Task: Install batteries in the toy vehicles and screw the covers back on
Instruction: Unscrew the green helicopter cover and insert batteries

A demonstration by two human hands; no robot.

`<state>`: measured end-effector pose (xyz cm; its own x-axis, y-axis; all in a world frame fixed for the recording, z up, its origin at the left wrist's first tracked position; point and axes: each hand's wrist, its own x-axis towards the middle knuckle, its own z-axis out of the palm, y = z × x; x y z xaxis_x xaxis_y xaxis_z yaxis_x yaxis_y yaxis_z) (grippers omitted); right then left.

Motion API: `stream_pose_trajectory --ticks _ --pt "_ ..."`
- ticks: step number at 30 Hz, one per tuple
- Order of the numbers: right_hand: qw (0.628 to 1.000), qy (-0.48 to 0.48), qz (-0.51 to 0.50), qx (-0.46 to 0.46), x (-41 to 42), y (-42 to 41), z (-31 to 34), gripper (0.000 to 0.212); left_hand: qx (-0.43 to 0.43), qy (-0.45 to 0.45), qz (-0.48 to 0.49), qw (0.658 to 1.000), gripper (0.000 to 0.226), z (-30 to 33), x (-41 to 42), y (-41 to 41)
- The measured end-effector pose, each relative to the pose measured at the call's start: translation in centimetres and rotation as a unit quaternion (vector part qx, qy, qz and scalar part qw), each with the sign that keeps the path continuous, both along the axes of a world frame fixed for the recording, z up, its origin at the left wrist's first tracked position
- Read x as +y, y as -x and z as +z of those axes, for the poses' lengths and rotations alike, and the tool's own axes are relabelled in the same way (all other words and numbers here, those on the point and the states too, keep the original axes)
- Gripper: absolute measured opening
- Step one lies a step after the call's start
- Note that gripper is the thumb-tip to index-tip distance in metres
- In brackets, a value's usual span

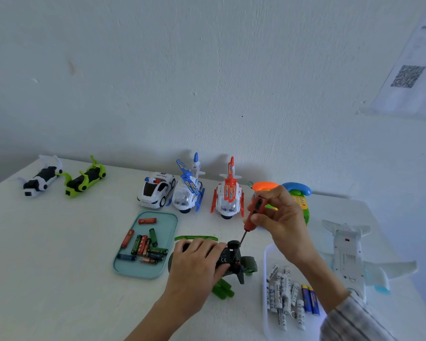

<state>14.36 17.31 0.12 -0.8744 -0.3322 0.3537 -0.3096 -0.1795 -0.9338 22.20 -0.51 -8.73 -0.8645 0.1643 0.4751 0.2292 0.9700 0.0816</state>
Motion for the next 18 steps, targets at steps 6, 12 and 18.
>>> stream_pose_trajectory --ticks 6,12,18 --pt "1.000 -0.019 -0.024 0.004 -0.4 -0.1 0.2 0.033 0.010 0.006 -0.002 1.000 0.036 0.0 0.1 0.0" --pt "0.997 -0.010 -0.071 0.004 0.1 0.3 0.0 0.023 0.001 0.006 -0.002 1.000 0.037 0.0 0.0 0.1" --pt "1.000 0.002 -0.013 -0.021 1.0 0.5 0.6 0.014 -0.006 0.004 0.002 1.000 0.037 0.1 0.1 0.1"
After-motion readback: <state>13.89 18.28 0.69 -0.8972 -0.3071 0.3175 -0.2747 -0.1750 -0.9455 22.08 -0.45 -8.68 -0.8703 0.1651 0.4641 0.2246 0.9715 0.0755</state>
